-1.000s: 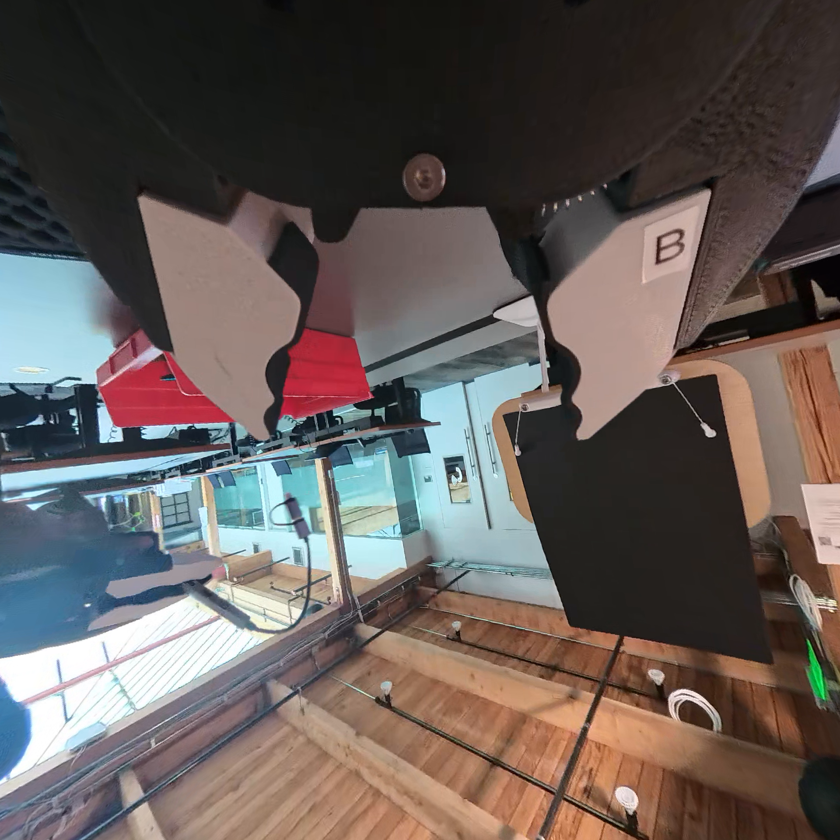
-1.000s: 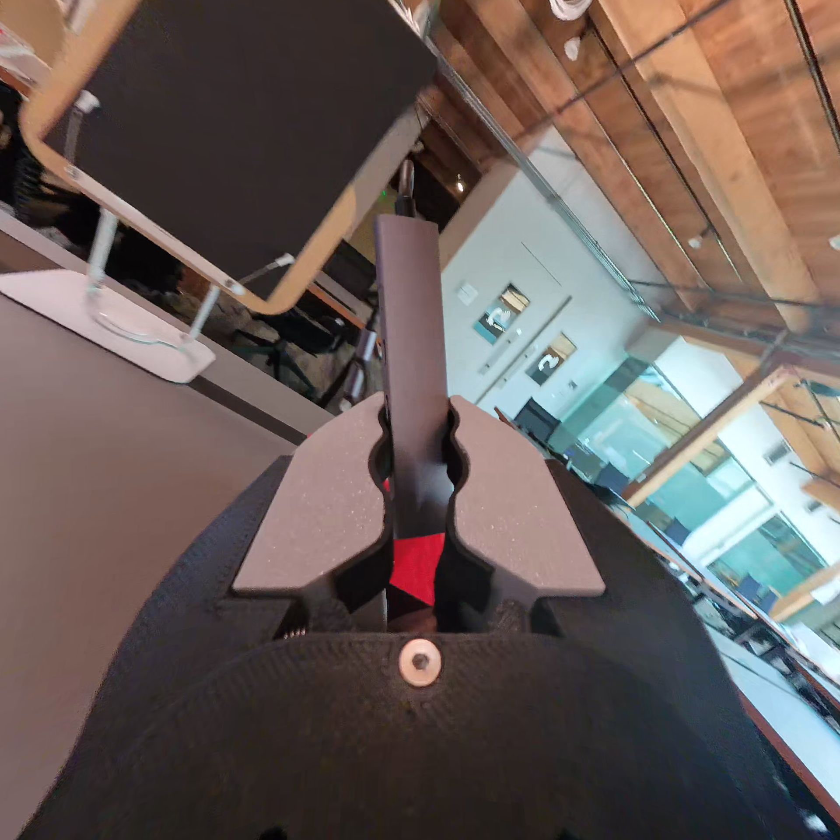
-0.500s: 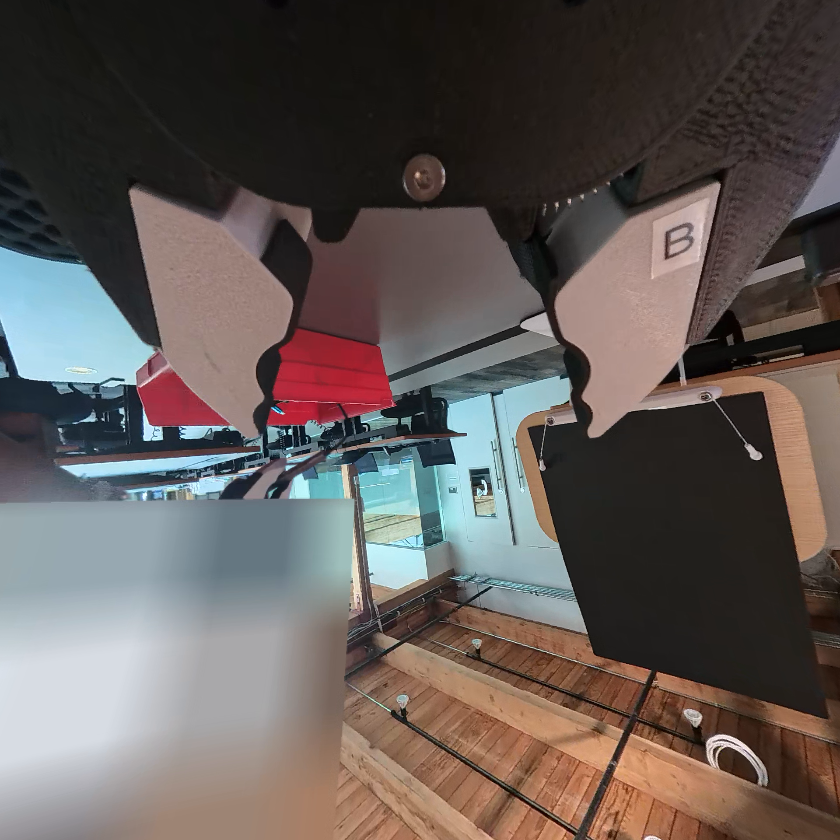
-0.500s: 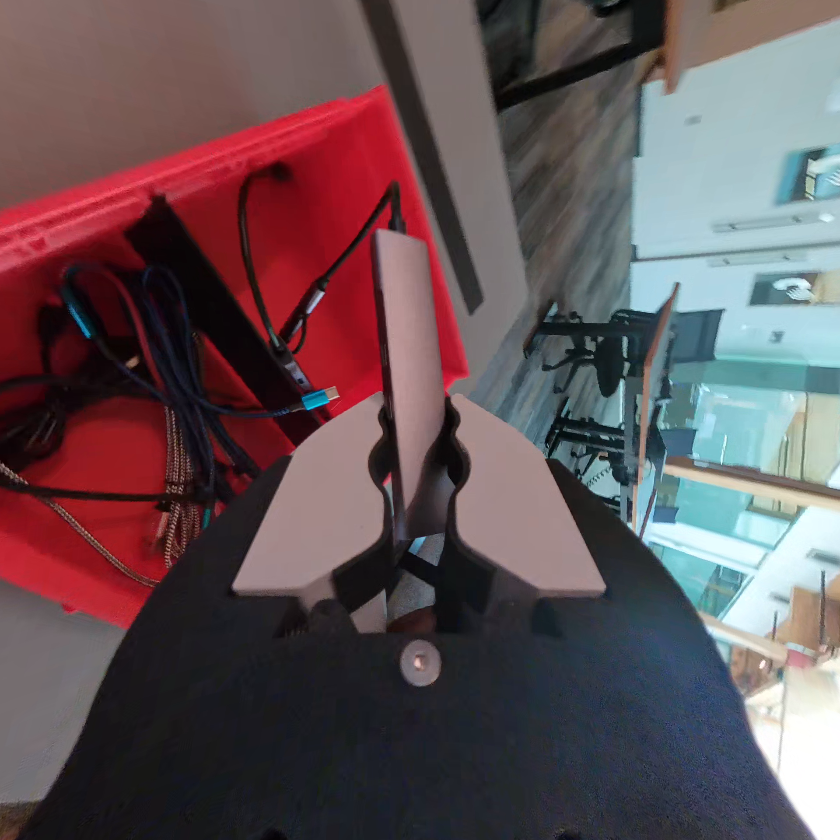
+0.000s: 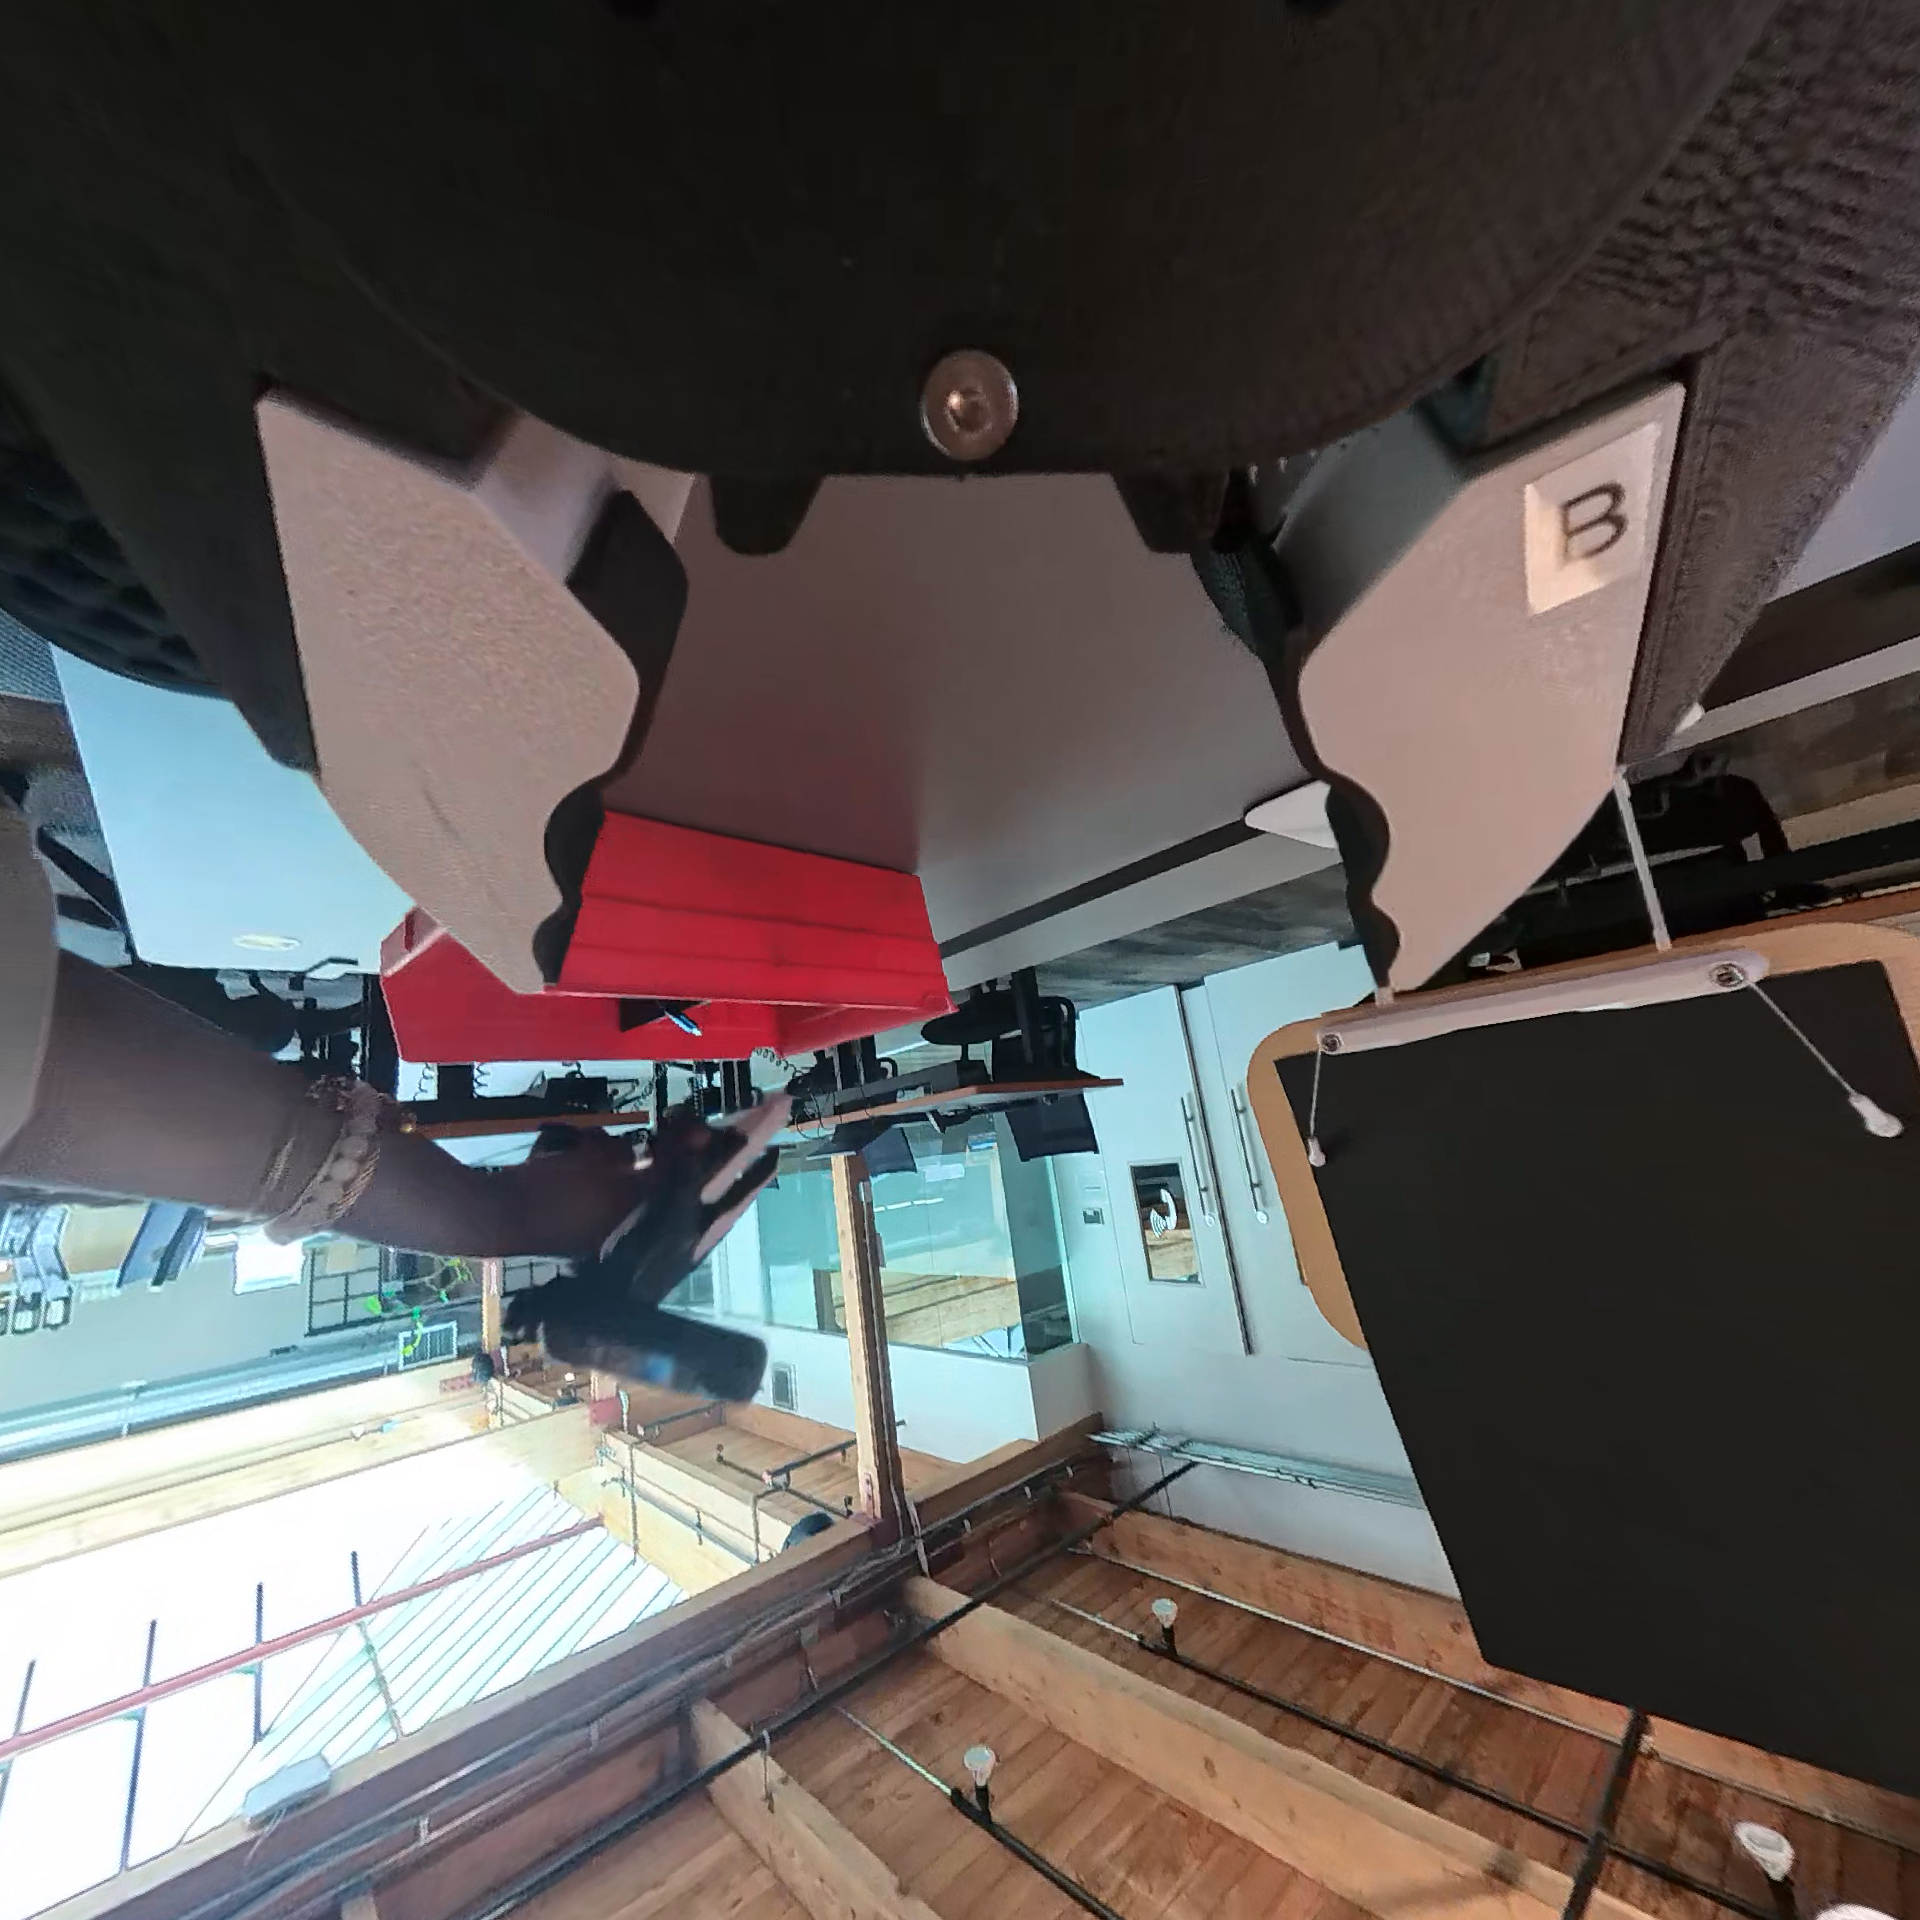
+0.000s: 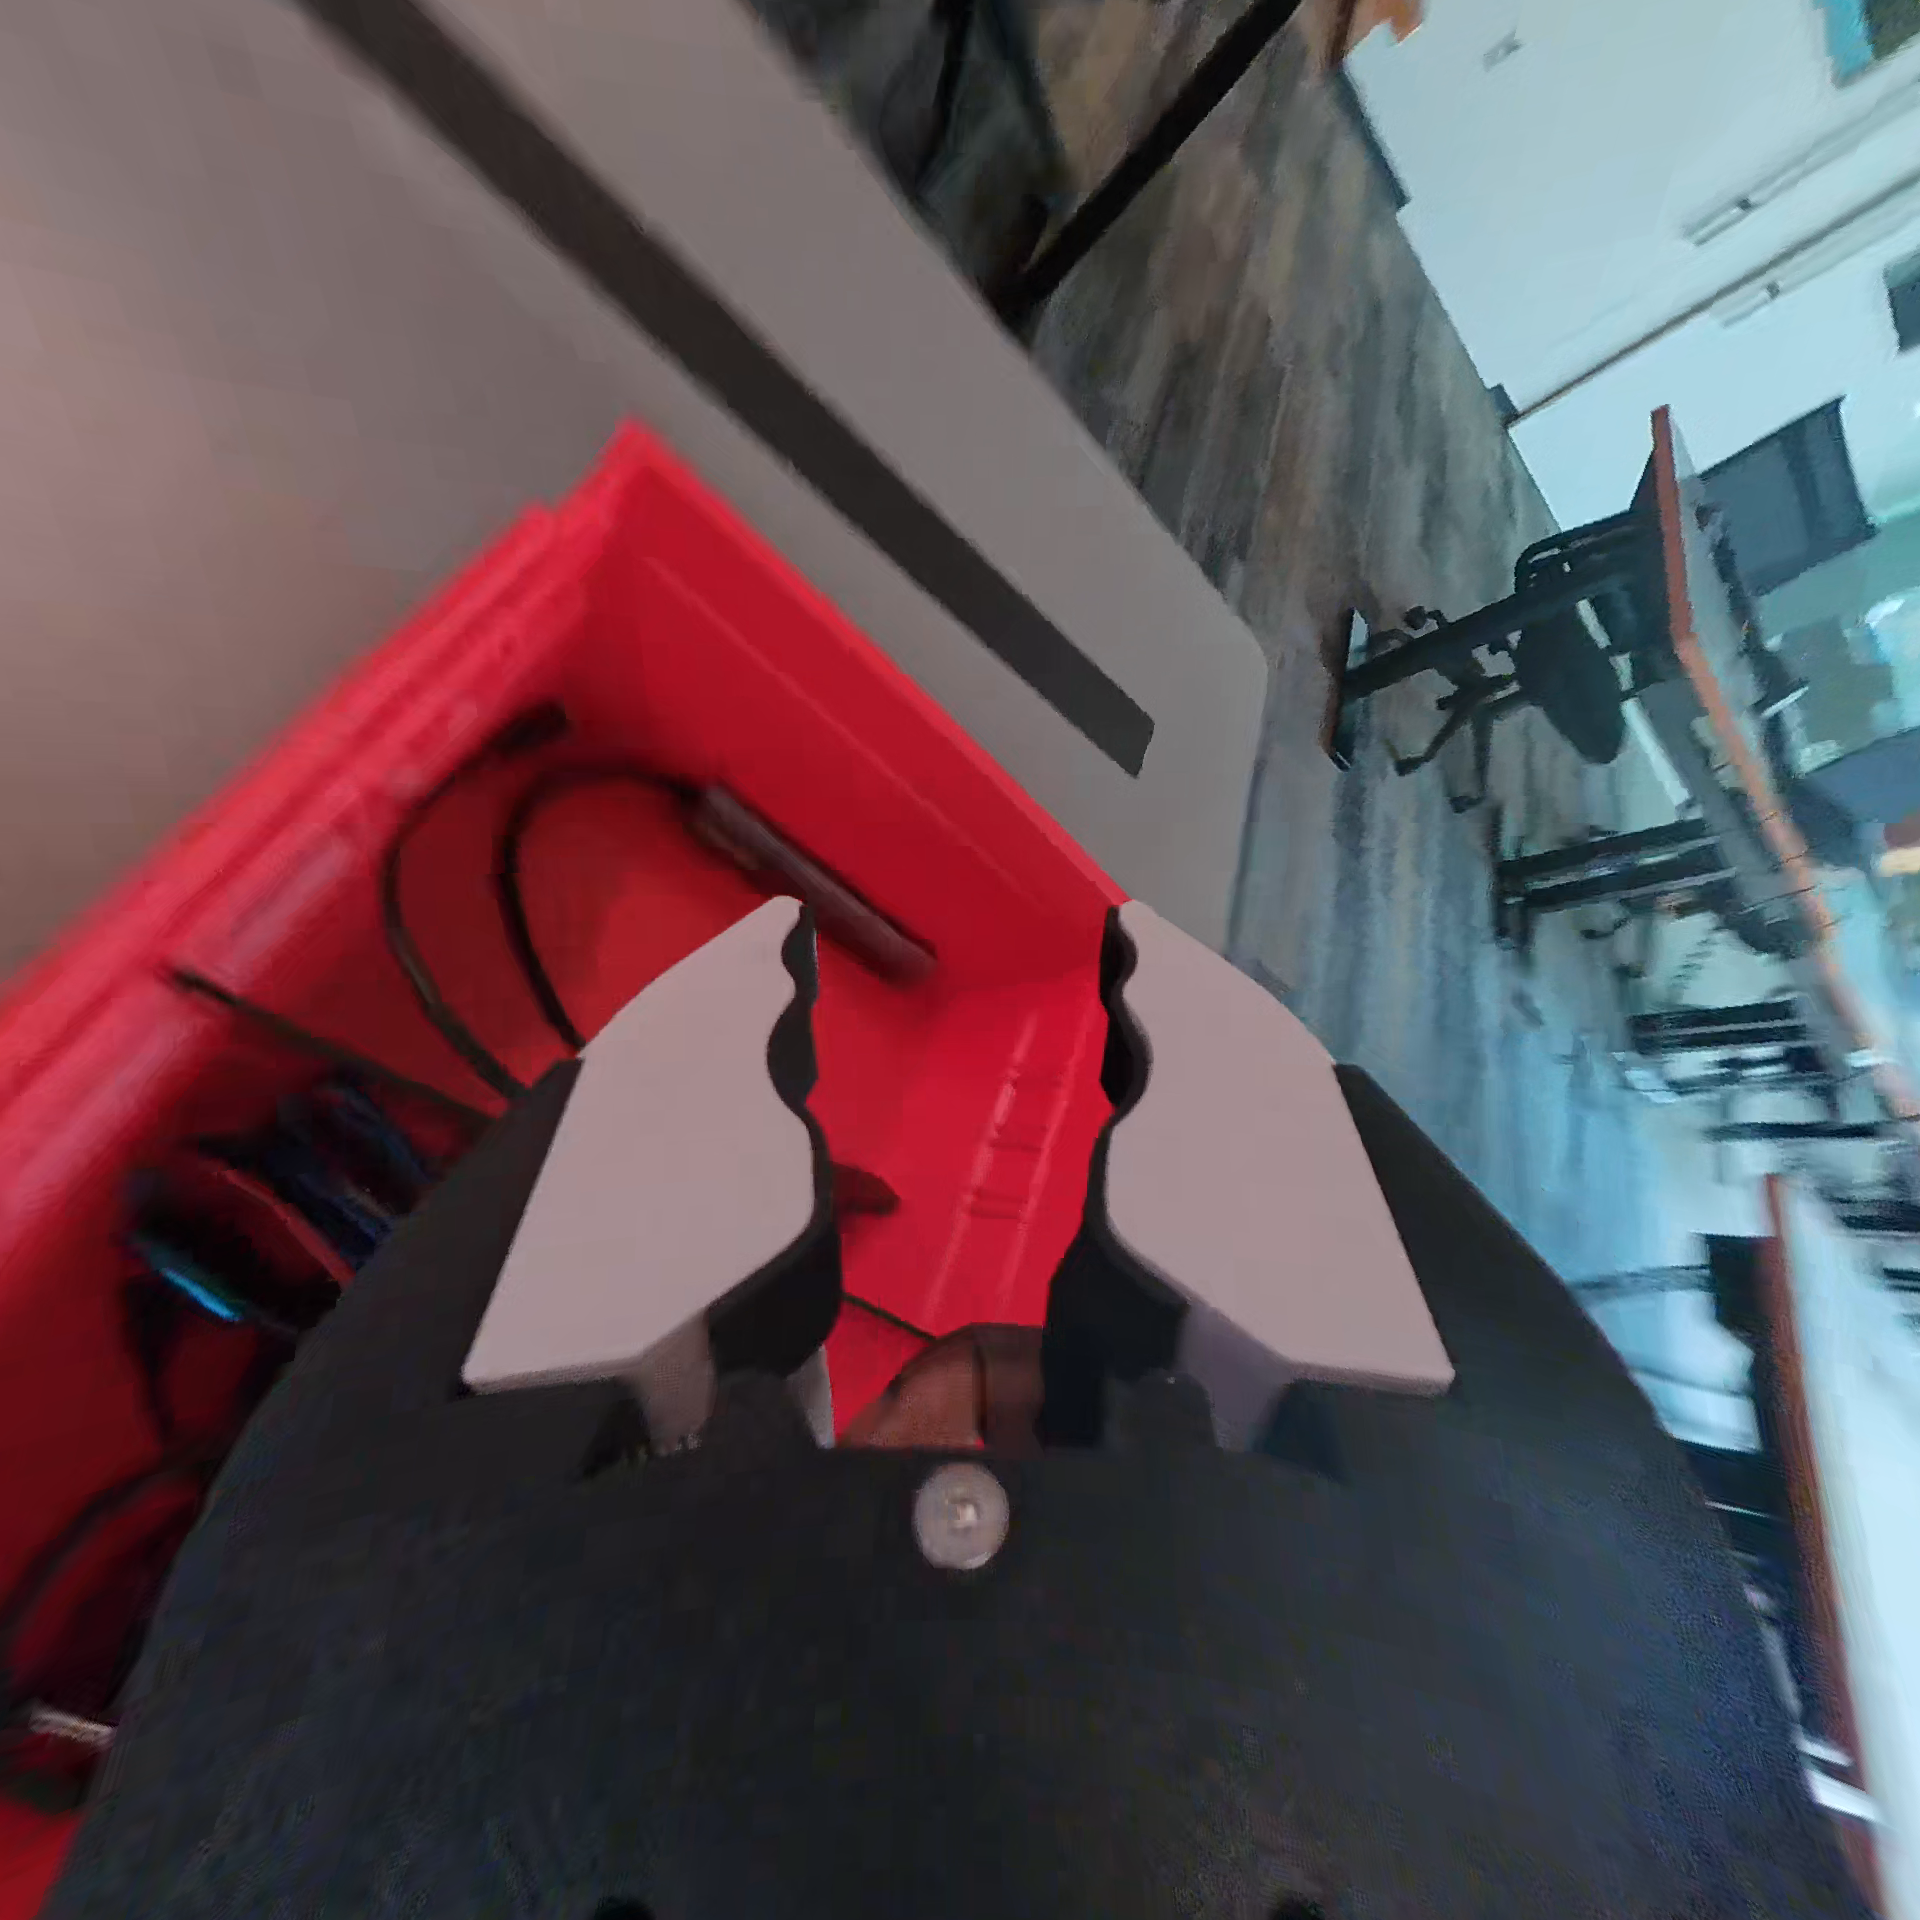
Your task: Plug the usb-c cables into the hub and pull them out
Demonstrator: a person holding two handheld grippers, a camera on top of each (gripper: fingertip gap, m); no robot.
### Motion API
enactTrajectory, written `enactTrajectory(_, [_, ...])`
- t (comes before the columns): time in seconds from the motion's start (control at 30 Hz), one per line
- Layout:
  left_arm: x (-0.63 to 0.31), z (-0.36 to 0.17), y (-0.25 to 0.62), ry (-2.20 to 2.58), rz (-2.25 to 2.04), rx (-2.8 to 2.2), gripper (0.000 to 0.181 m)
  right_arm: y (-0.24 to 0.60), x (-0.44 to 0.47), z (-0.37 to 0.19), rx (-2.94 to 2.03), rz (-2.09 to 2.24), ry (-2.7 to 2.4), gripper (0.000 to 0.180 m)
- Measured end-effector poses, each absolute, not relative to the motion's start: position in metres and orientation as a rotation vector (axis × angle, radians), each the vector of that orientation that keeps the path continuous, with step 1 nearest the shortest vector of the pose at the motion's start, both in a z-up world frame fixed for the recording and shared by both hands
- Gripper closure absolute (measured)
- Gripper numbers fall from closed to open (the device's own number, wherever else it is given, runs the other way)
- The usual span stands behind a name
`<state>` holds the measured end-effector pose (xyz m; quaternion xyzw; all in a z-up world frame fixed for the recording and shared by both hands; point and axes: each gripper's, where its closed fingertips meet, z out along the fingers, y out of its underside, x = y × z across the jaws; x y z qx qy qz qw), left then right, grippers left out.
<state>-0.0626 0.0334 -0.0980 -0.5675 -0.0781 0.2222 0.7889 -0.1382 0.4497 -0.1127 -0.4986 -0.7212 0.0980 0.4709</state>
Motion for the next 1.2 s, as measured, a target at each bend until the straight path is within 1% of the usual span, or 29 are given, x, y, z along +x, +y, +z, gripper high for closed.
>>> enactTrajectory(0.07, [-0.061,-0.101,0.036,-0.157,0.479,-1.244,0.043,0.427,-0.132,-0.089,-1.287,0.539,-1.604,0.117])
enactTrajectory(0.13, [-0.063,-0.104,0.037,-0.162,0.482,-1.265,0.044,0.39,-0.116,-0.06,-1.256,0.908,-1.443,0.102])
enactTrajectory(0.17, [-0.063,-0.104,0.037,-0.165,0.475,-1.261,0.044,0.369,-0.104,-0.047,-1.21,1.092,-1.378,0.091])
enactTrajectory(0.23, [-0.061,-0.097,0.033,-0.169,0.46,-1.215,0.044,0.335,-0.073,-0.028,-1.111,1.388,-1.247,0.055])
enactTrajectory(0.27, [-0.061,-0.095,0.031,-0.177,0.455,-1.196,0.044,0.325,-0.056,-0.022,-1.068,1.477,-1.18,0.041])
enactTrajectory(0.33, [-0.064,-0.093,0.027,-0.201,0.434,-1.176,0.044,0.317,-0.022,-0.013,-1.003,1.586,-1.032,0.034])
enactTrajectory(0.4, [-0.067,-0.093,0.025,-0.235,0.404,-1.162,0.042,0.315,0.005,-0.02,-0.991,1.613,-0.98,0.034])
enactTrajectory(0.43, [-0.069,-0.095,0.026,-0.256,0.383,-1.17,0.036,0.319,0.011,-0.03,-1.043,1.594,-0.976,0.034])
enactTrajectory(0.47, [-0.07,-0.096,0.027,-0.279,0.354,-1.182,0.036,0.322,0.012,-0.043,-1.119,1.561,-1.0,0.034])
enactTrajectory(0.6, [-0.076,-0.108,0.033,-0.351,0.279,-1.244,0.035,0.343,0.017,-0.095,-1.325,1.263,-1.083,0.034])
enactTrajectory(0.67, [-0.075,-0.116,0.039,-0.361,0.219,-1.29,0.035,0.339,0.017,-0.107,-1.364,1.278,-1.113,0.034])
enactTrajectory(0.8, [-0.07,-0.122,0.043,-0.351,0.136,-1.325,0.038,0.326,0.01,-0.113,-1.359,1.317,-1.145,0.034])
enactTrajectory(0.9, [-0.063,-0.123,0.046,-0.339,0.067,-1.335,0.037,0.316,0.005,-0.139,-1.427,1.217,-1.269,0.034])
enactTrajectory(0.93, [-0.063,-0.125,0.047,-0.344,0.048,-1.348,0.037,0.316,0.003,-0.147,-1.441,1.167,-1.291,0.038])
enactTrajectory(1.03, [-0.062,-0.129,0.05,-0.34,0.068,-1.375,0.037,0.315,-0.006,-0.167,-1.525,1.109,-1.291,0.065])
enactTrajectory(1.13, [-0.064,-0.126,0.047,-0.35,0.063,-1.337,0.037,0.313,-0.019,-0.191,-1.579,0.999,-1.313,0.073])
enactTrajectory(1.2, [-0.059,-0.114,0.041,-0.301,0.02,-1.247,0.037,0.313,-0.022,-0.203,-1.563,0.866,-1.349,0.074])
